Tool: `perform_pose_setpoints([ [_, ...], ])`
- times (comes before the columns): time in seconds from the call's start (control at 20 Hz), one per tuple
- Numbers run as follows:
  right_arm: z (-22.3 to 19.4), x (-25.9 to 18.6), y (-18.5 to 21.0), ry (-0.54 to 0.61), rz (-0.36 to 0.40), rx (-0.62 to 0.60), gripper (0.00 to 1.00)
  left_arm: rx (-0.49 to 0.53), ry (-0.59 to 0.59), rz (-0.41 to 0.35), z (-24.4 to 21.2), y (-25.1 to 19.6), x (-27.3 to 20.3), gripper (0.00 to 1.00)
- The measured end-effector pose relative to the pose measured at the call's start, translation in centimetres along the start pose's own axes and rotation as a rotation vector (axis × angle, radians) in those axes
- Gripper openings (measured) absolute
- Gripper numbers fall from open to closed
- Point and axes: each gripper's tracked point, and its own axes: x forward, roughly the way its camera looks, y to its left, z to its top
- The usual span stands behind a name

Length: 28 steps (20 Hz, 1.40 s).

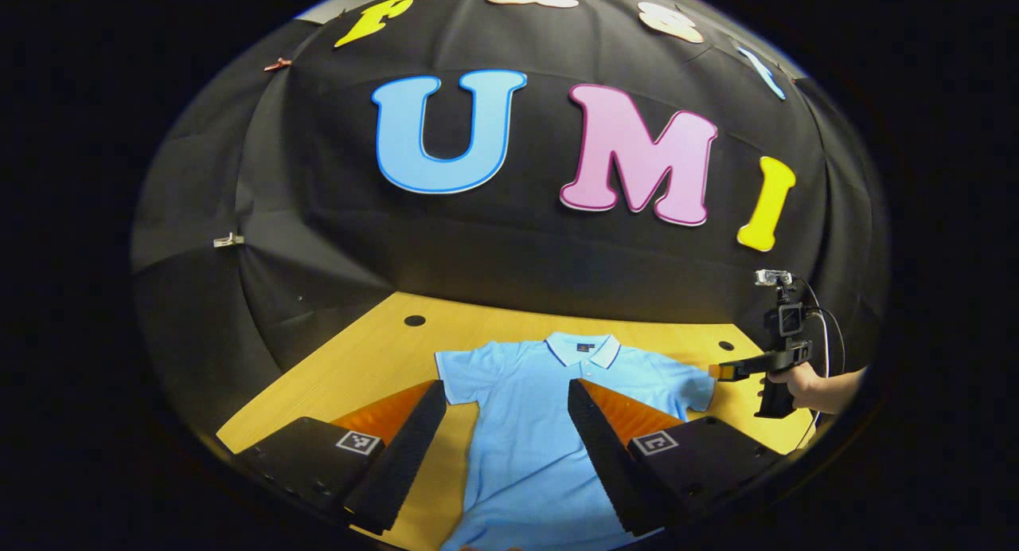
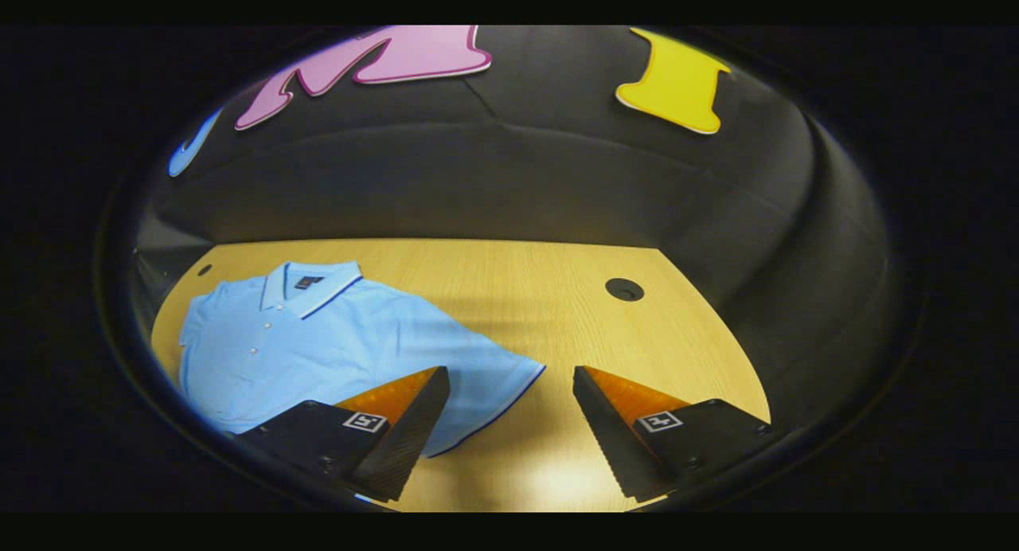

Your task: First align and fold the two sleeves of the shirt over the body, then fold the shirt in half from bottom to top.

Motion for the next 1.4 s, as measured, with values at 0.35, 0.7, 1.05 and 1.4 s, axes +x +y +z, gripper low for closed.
perform_pose_setpoints([
  [0.35, -1.7, 4.2, 0.3, 0.088, 0.002, 0.156, 0.98, -0.013, 0.015, 0.045, -0.6, 2.2, 2.0, 0.99],
  [0.7, -1.8, 4.2, 0.4, 0.087, 0.041, 0.104, 0.70, 0.010, 0.000, 0.073, -0.8, 2.7, 1.6, 0.99],
  [1.05, -1.5, 4.2, 3.4, 0.057, 0.081, 0.062, 0.08, 0.051, 0.020, 0.054, -2.3, 2.4, 1.1, 0.99],
  [1.4, 3.9, 1.6, 6.1, -0.050, 0.097, 0.086, 0.07, 0.025, 0.023, 0.093, -2.6, 4.8, 0.3, 0.99],
])
